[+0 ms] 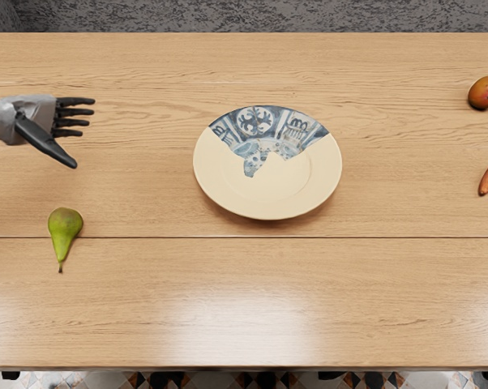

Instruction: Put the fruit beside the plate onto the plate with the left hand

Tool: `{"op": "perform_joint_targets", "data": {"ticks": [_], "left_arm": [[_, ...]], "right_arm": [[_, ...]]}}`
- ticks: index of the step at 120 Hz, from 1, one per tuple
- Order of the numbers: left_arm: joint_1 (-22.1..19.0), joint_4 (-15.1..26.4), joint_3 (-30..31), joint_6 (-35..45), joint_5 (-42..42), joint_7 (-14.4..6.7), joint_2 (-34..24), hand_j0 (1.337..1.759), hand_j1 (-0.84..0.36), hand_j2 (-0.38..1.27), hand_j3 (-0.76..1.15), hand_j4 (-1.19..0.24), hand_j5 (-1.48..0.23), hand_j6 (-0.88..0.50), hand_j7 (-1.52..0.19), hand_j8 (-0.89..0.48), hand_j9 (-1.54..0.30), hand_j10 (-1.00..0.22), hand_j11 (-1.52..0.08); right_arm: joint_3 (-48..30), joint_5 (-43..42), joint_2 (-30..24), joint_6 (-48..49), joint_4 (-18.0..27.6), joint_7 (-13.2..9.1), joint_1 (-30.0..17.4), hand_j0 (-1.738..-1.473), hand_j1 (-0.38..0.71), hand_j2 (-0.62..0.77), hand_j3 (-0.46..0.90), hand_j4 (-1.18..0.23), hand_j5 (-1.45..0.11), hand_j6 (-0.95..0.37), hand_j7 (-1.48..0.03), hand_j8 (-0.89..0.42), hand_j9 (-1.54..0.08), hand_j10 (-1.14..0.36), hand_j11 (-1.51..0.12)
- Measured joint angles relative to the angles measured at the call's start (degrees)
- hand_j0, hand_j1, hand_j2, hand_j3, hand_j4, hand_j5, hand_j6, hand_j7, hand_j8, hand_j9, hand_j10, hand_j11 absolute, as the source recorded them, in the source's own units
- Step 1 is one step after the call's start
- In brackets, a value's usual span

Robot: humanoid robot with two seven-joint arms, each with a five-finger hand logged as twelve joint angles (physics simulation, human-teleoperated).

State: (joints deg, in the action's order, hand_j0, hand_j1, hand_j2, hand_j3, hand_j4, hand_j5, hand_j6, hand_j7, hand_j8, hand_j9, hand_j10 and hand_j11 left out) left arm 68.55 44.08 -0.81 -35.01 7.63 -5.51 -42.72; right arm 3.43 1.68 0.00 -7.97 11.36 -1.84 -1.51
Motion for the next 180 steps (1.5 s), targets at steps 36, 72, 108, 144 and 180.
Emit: {"op": "perform_joint_targets", "data": {"ticks": [36,72,108,144,180], "left_arm": [[4.21,1.32,-0.01,0.00,14.53,-0.22,0.09,1.658,0.35,0.00,0.00,0.00,0.00,0.00,0.00,0.00,0.00,0.00,0.00],[6.71,12.28,-0.38,0.00,45.14,-0.53,-0.35,1.658,0.35,0.00,0.00,0.00,0.00,0.00,0.00,0.00,0.00,0.00,0.00],[20.08,29.54,13.61,0.01,57.04,3.47,-8.30,1.658,0.35,0.00,0.00,0.00,0.00,0.00,0.00,0.00,0.00,0.00,0.00],[27.15,40.43,29.41,0.01,58.80,8.80,-8.83,1.658,0.35,0.00,0.00,0.00,0.00,0.00,0.00,0.00,0.00,0.00,0.00],[26.65,41.43,32.00,9.44,62.29,9.09,-8.85,1.658,0.35,0.00,0.00,0.00,0.00,0.00,0.00,0.00,0.00,0.00,0.00]], "right_arm": [[0.18,0.04,0.00,-0.14,0.05,0.03,-0.44,-1.658,-0.31,-0.01,0.00,-0.03,-0.04,-0.03,-0.04,-0.03,-0.04,-0.03,-0.04],[0.19,0.07,0.00,-0.12,0.07,0.01,-0.59,-1.658,-0.31,-0.01,0.00,-0.03,-0.04,-0.03,-0.04,-0.03,-0.04,-0.03,-0.04],[0.21,0.07,0.00,-0.12,0.07,0.01,-0.60,-1.658,-0.31,-0.01,0.00,-0.03,-0.04,-0.03,-0.04,-0.03,-0.04,-0.03,-0.04],[0.22,0.07,0.00,-0.12,0.07,0.00,-0.60,-1.658,-0.31,-0.01,0.00,-0.03,-0.04,-0.03,-0.04,-0.03,-0.04,-0.03,-0.04],[0.20,0.07,0.00,-0.12,0.07,0.01,-0.60,-1.658,-0.31,-0.01,0.00,-0.03,-0.04,-0.03,-0.04,-0.03,-0.04,-0.03,-0.04]]}}
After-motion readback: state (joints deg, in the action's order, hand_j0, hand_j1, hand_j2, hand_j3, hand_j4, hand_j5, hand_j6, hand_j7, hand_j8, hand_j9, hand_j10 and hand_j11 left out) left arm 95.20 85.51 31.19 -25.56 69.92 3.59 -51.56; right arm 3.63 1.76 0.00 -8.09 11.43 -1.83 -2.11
